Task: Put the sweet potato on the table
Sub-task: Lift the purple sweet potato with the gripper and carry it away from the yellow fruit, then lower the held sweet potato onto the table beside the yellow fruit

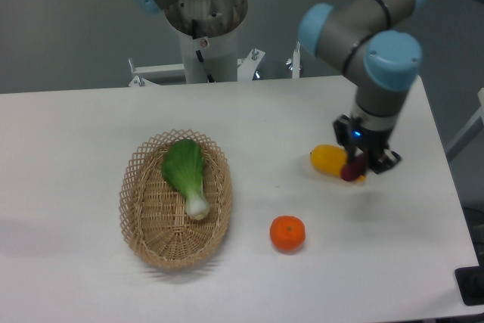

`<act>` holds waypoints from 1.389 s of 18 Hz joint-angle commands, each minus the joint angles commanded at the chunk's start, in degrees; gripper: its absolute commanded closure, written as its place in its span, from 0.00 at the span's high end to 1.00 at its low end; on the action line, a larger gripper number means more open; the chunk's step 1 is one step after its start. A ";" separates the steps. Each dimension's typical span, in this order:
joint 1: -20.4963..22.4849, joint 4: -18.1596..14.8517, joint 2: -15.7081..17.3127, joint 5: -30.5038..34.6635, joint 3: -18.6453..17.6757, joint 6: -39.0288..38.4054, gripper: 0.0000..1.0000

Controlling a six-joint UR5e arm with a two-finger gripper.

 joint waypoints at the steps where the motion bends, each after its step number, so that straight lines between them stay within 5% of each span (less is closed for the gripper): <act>1: -1.05 0.00 1.32 0.00 -1.94 1.57 0.05; 9: -3.25 1.93 8.44 -0.09 -14.78 5.98 0.04; 13: -4.58 7.81 8.62 -0.17 -20.22 5.89 0.06; 20: -5.54 9.76 8.19 -0.44 -22.88 5.11 0.21; 22: -5.54 9.93 7.92 -0.53 -22.70 5.10 0.40; 25: -5.89 10.02 7.57 -0.62 -22.26 4.93 1.00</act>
